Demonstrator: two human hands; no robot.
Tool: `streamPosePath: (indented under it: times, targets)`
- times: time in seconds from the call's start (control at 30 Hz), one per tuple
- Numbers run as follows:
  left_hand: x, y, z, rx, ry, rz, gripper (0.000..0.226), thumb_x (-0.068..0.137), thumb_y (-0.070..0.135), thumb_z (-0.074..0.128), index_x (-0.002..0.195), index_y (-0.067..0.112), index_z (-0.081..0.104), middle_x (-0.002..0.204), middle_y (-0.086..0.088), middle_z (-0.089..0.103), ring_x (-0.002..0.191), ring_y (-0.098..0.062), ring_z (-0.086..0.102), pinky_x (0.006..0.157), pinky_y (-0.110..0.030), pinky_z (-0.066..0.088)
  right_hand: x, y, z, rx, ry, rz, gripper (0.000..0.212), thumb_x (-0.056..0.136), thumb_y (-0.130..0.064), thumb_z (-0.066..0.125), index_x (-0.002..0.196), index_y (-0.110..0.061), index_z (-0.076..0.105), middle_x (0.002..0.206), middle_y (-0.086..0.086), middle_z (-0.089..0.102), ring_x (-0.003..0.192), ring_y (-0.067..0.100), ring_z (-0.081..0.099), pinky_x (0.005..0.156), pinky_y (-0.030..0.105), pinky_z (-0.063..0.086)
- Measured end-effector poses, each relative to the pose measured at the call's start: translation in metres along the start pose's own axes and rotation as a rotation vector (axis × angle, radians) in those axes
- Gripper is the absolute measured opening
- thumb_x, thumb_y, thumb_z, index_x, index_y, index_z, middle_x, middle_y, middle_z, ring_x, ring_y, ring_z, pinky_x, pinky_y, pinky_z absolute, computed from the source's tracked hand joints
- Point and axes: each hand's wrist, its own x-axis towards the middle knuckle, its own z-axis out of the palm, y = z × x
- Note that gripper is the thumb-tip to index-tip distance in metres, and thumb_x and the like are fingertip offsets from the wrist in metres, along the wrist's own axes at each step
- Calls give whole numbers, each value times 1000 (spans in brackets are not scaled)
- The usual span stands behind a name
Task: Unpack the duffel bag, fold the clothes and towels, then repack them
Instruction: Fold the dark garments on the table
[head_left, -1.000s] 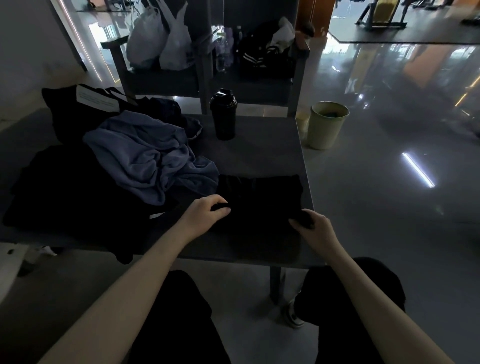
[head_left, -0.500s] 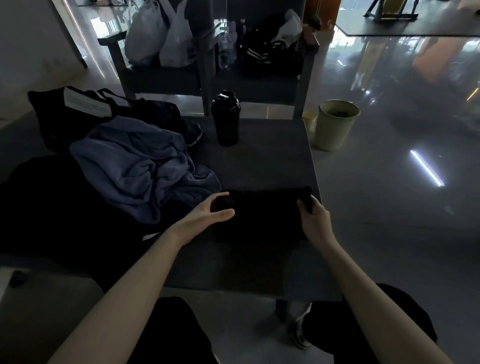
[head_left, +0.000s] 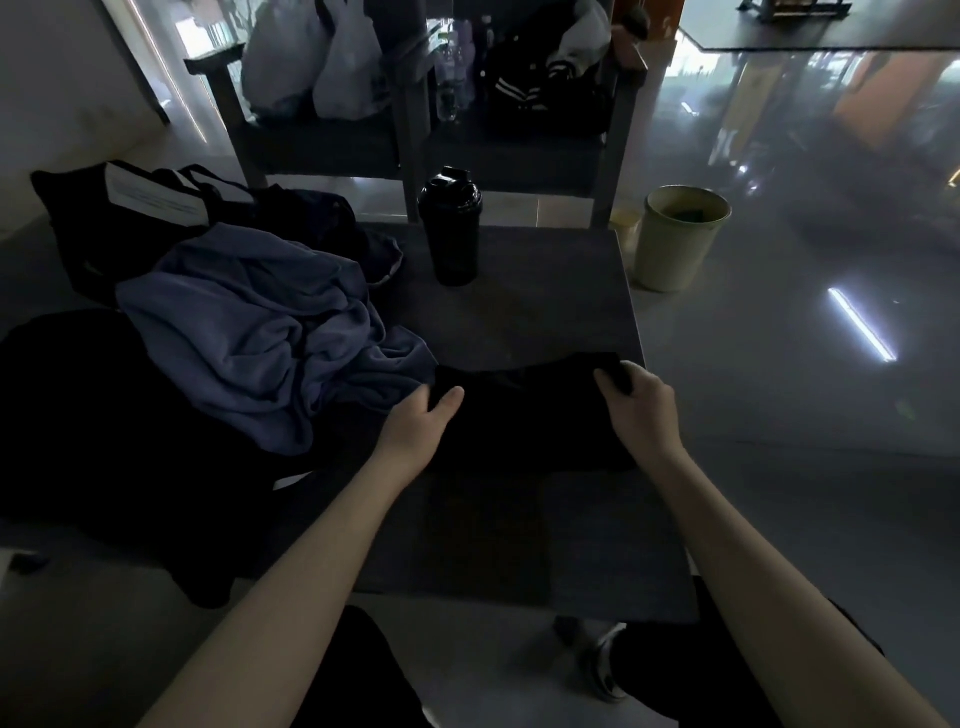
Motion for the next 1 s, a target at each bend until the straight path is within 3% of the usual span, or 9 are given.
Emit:
streamPosePath:
  times: [0.13, 0.3, 0.4, 0.53, 0.63, 0.7, 0.8, 0.87, 1.0]
  targets:
    - [0, 3, 6, 58, 100, -44, 39, 94, 41, 51, 109, 6, 55, 104, -4, 57, 99, -22, 55, 76, -30, 39, 6, -3, 5, -194, -78, 30, 29, 95, -34, 50, 95, -10, 65, 89, 12, 67, 84, 30, 60, 64, 32, 38]
    - [-3, 10, 13, 135, 203, -77, 53, 94, 41, 53, 132, 4, 44, 118, -9, 57, 96, -19, 55, 73, -28, 39, 5, -3, 7, -342, -82, 63, 31, 95, -35, 48, 100, -9, 65, 96, 15, 66, 93, 35, 60, 64, 31, 35]
    - [-4, 15, 17, 190, 263, -79, 48, 94, 40, 54, 127, 7, 45, 112, -7, 60, 82, -14, 52, 66, -29, 42, 3, -6, 6, -409, -68, 72, 31, 96, -35, 49, 100, -7, 62, 97, 15, 66, 93, 35, 60, 65, 31, 35]
    - [-11, 20, 23, 410, 347, 17, 43, 97, 37, 49, 128, 8, 41, 105, -7, 64, 85, -22, 63, 60, -29, 42, -7, -6, 6, -657, 74, -10, 31, 90, -27, 59, 110, -5, 53, 107, 18, 59, 98, 35, 58, 73, 38, 42]
    - [-13, 17, 29, 657, 367, 73, 40, 97, 37, 46, 124, 8, 40, 105, -7, 64, 93, -23, 61, 73, -34, 46, -21, -9, 17, -624, 189, -328, 39, 76, -24, 73, 109, -6, 59, 107, 18, 57, 96, 36, 58, 82, 44, 46]
    - [-10, 13, 33, 813, 414, 163, 50, 94, 41, 49, 133, 10, 39, 122, -9, 54, 111, -26, 52, 87, -38, 42, -28, -14, 28, -559, 50, -447, 40, 86, -39, 55, 116, -13, 61, 123, 13, 57, 115, 33, 54, 99, 51, 38]
    - [-2, 14, 41, 952, 242, 430, 57, 98, 45, 37, 147, 19, 30, 151, -4, 31, 138, -25, 27, 110, -44, 24, -31, -6, 42, -582, -320, -319, 54, 97, -52, 29, 145, -28, 33, 156, -4, 23, 146, 19, 11, 116, 51, 3]
    - [5, 12, 45, 954, 35, 405, 55, 101, 46, 23, 150, 23, 23, 159, 4, 16, 147, -18, 6, 118, -45, 5, -30, 6, 46, -599, -375, -291, 57, 97, -55, 24, 149, -33, 18, 159, -10, 8, 147, 15, -5, 117, 49, -4]
    - [16, 6, 43, 862, -74, 306, 54, 100, 47, 22, 151, 28, 17, 160, 8, 5, 147, -13, -6, 119, -44, 1, -24, 12, 44, -605, -372, -271, 61, 95, -59, 23, 150, -36, 11, 159, -14, 0, 146, 14, -11, 116, 48, -8]
